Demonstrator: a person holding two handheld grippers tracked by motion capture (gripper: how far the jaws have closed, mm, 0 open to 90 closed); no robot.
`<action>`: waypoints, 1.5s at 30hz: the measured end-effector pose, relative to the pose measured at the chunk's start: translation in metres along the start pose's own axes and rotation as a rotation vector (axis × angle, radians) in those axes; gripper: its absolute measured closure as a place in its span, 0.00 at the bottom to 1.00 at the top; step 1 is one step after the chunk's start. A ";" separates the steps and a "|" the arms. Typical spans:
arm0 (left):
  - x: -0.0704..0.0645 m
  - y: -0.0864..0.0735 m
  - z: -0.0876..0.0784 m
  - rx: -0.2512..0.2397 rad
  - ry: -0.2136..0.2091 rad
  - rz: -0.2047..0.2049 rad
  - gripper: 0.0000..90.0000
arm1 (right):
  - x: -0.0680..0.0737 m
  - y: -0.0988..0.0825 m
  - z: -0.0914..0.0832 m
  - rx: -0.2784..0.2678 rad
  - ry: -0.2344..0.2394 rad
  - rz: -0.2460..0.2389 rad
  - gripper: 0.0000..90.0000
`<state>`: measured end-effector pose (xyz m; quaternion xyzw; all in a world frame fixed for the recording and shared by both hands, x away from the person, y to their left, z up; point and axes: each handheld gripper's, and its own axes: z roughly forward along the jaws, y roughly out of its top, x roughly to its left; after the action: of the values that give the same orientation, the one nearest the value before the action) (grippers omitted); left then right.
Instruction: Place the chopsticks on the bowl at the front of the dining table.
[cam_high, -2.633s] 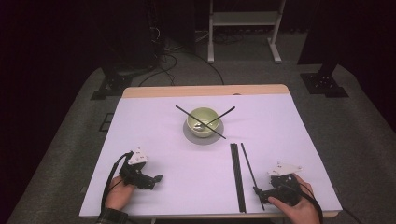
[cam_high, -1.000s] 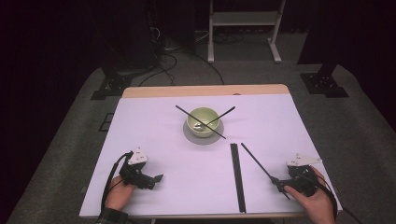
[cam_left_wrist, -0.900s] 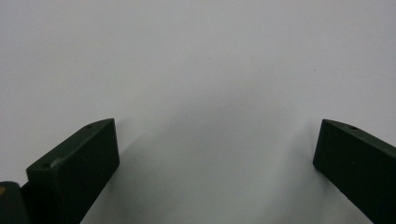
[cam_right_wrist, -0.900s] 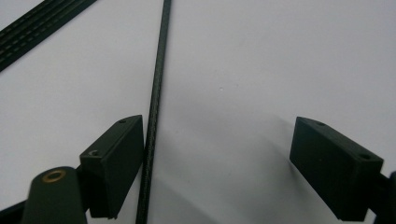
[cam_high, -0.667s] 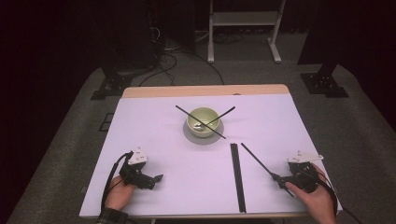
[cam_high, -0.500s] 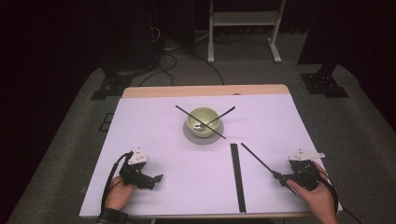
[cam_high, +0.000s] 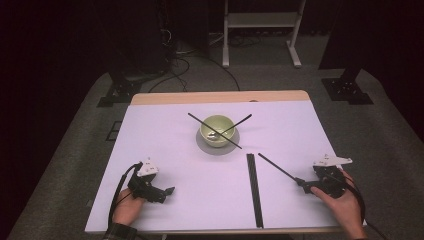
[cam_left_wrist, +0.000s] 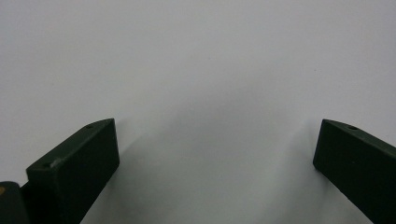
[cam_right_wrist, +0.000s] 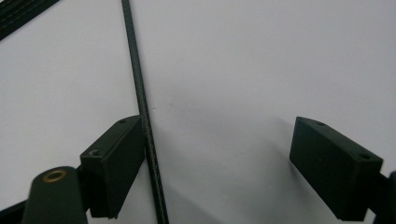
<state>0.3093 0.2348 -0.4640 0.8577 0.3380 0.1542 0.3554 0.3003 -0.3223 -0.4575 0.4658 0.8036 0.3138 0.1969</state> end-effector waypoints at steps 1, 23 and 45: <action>0.000 0.000 0.000 0.000 0.000 0.000 0.00 | -0.003 0.000 0.001 0.000 -0.005 0.005 0.18; 0.000 0.000 0.000 0.000 0.000 0.000 0.00 | 0.002 0.018 0.000 -0.072 0.131 0.020 0.39; 0.000 0.000 0.000 0.000 0.000 0.000 0.00 | 0.010 0.034 0.018 -0.027 0.215 -0.053 0.74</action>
<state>0.3093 0.2348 -0.4640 0.8577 0.3382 0.1542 0.3554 0.3280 -0.2952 -0.4476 0.4052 0.8280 0.3673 0.1239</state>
